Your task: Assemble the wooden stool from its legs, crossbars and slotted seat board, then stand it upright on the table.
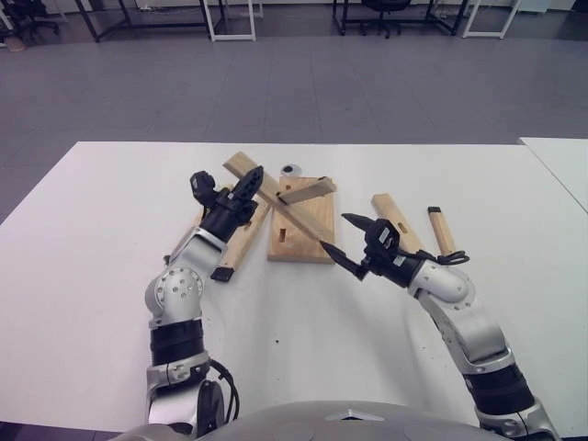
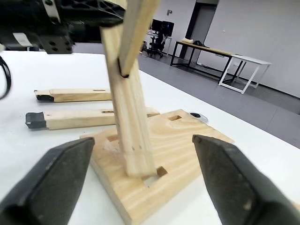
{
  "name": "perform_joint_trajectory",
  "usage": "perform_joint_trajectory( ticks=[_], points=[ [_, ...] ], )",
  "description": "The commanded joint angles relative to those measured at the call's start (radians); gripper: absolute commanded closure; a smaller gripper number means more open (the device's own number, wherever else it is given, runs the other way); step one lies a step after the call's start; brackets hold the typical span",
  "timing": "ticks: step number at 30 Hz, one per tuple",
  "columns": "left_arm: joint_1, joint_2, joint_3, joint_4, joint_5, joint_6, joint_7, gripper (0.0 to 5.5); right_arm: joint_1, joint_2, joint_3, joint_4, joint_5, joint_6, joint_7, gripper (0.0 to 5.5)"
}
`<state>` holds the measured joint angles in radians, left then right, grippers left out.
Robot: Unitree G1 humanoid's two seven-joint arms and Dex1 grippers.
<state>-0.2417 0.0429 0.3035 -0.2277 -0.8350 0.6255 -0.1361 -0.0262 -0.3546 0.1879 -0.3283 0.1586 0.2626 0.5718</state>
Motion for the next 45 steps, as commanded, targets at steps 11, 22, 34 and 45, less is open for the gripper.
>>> perform_joint_trajectory(
  ticks=[11, 22, 34, 45],
  points=[
    [0.114, 0.039, -0.093, -0.228, 0.224, 0.011, 0.275, 4.49, 0.013, 0.042, -0.024, 0.076, -0.055, -0.016, -0.108, 1.62],
    [0.104, 0.029, -0.241, -0.364, 0.340, 0.179, 0.387, 4.49, -0.002, 0.057, -0.005, 0.135, -0.170, 0.003, -0.207, 1.62],
    [0.039, 0.055, -0.364, -0.320, 0.436, 0.270, 0.343, 4.49, -0.176, 0.123, 0.172, 0.459, -0.379, -0.134, -0.257, 1.62],
    [0.074, 0.074, -0.248, -0.415, 0.464, 0.310, 0.339, 4.49, -0.100, 0.097, 0.171, 0.382, -0.377, -0.170, -0.211, 1.62]
  ],
)
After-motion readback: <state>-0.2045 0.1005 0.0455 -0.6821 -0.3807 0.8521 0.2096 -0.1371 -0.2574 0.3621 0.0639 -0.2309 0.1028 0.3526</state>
